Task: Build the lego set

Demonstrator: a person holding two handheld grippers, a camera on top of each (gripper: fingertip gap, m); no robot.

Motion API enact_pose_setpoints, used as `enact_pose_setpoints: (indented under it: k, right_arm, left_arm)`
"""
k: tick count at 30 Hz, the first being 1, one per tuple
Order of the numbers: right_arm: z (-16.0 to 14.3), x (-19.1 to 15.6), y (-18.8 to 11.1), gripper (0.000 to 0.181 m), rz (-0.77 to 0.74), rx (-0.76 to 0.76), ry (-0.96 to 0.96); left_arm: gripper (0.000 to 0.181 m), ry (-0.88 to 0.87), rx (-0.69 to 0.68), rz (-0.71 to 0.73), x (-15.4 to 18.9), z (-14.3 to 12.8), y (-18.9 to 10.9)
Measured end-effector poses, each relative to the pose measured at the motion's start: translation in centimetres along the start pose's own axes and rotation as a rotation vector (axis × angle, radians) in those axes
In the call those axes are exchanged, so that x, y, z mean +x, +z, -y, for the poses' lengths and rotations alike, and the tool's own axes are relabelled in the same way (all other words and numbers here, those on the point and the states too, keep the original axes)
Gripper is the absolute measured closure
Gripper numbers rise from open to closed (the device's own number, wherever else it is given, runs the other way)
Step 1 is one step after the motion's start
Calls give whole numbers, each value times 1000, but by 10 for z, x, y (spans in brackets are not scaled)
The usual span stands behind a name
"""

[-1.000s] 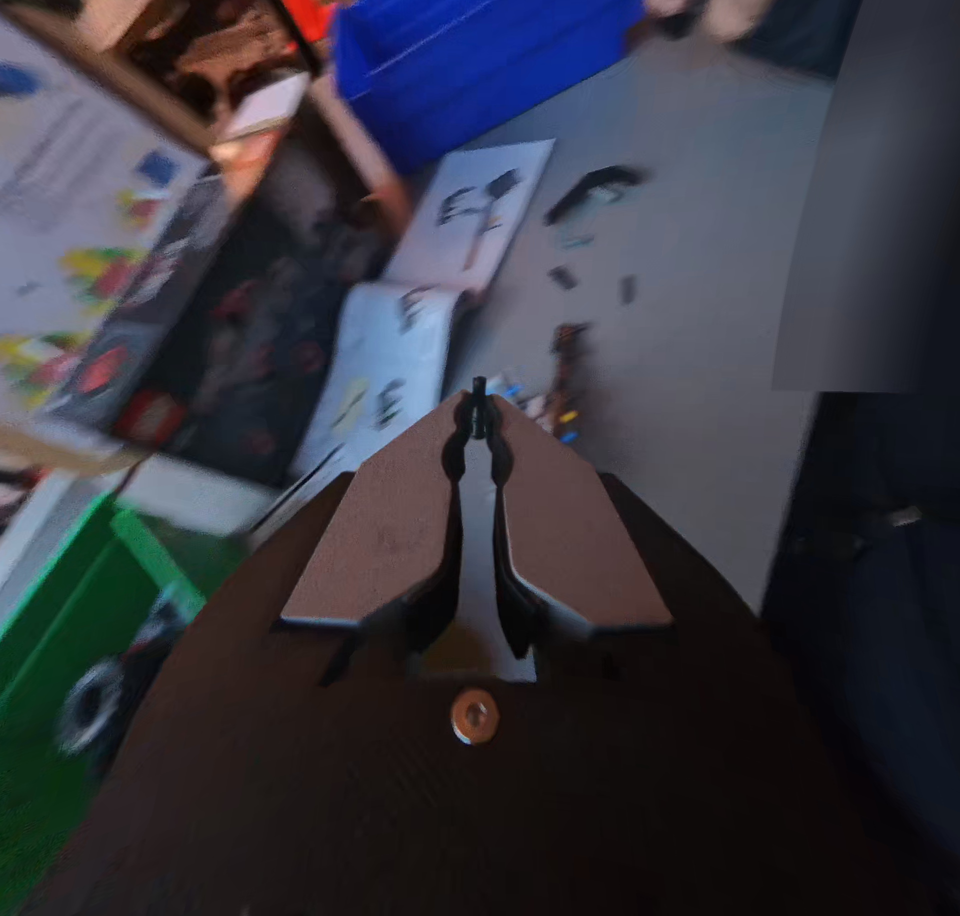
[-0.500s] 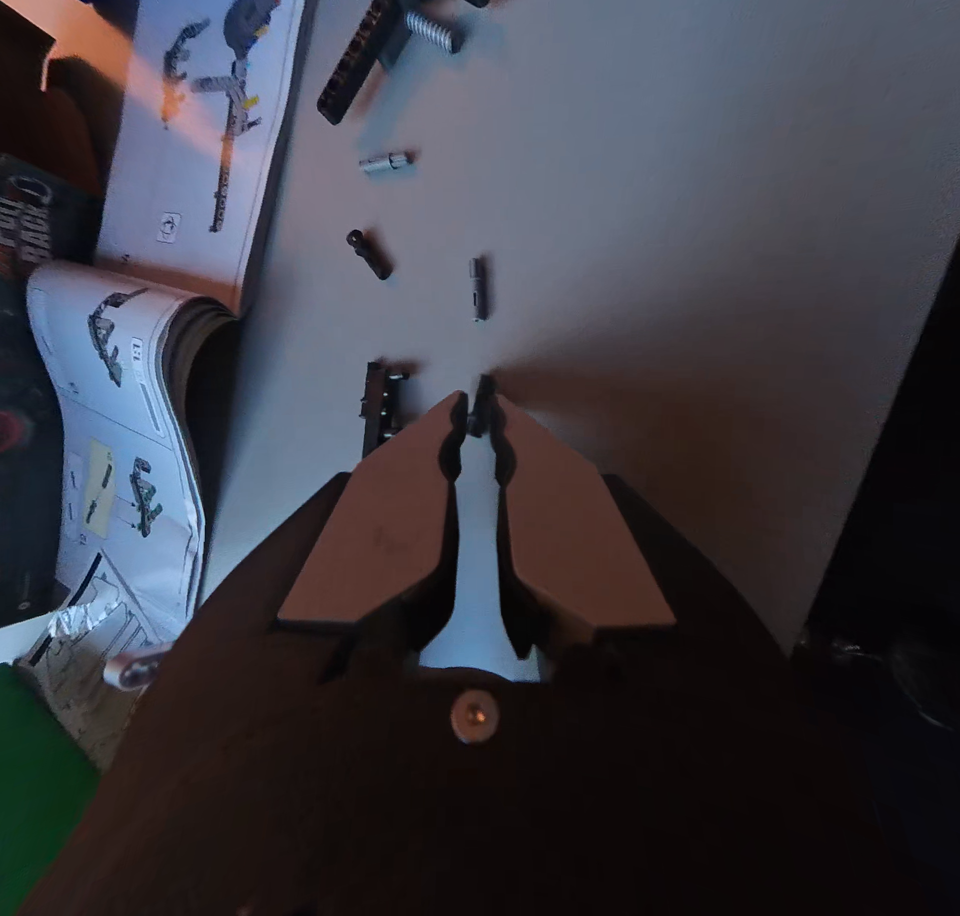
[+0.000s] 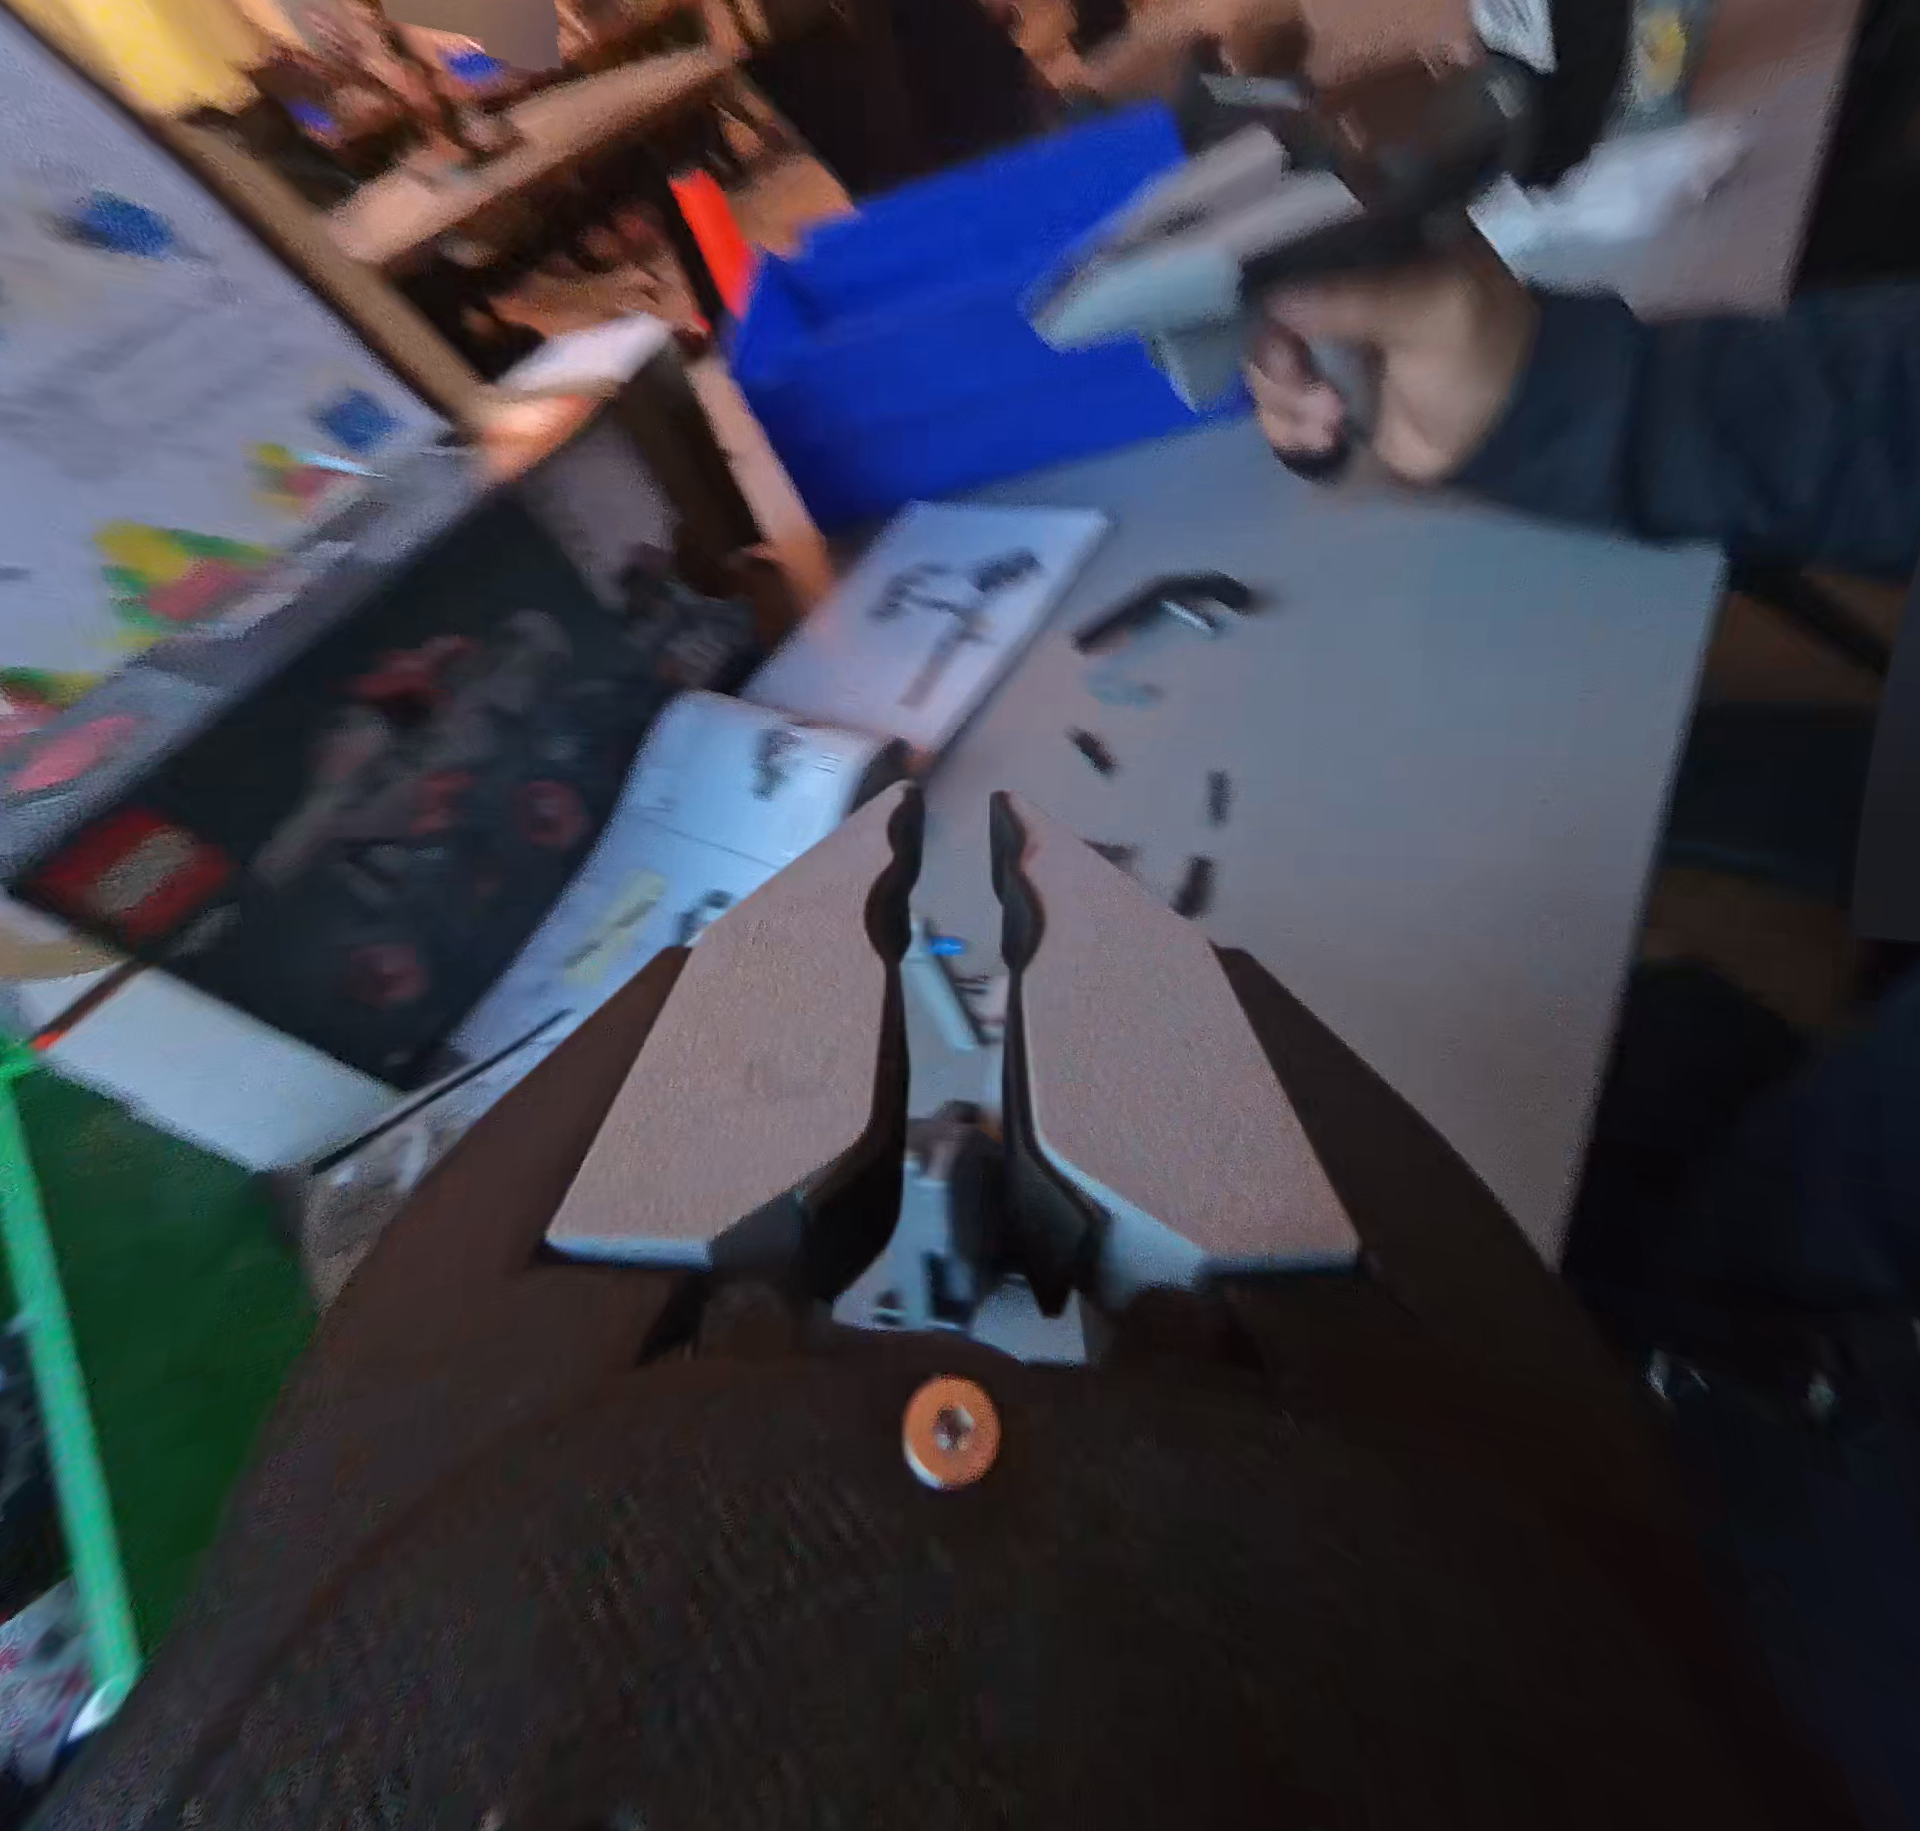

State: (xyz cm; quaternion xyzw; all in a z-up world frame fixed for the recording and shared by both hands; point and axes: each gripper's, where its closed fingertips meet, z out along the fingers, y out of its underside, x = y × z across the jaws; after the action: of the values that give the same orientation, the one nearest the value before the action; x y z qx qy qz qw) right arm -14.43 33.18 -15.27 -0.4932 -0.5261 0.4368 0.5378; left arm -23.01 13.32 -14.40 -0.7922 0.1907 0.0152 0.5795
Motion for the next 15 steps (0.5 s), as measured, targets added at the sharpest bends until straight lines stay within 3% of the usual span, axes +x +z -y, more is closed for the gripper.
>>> enact_pose_setpoints:
  k: [3,8,9,12,15]
  right_arm:
    - [-8,-11,8,174,48,-32,-5]
    - [-21,-17,22,175,81,-96,-23]
    - [-22,-16,25,175,84,-104,-17]
    - [-22,-10,34,175,99,-120,-10]
    - [-21,-4,42,175,117,-137,-8]
  left_arm:
    - [178,-110,79,117,-51,10,-9]
    - [181,-225,187,327,-116,26,12]
    - [181,-233,195,327,-121,27,22]
    - [158,-244,133,320,-128,14,49]
    - [156,-205,86,333,-130,-7,51]
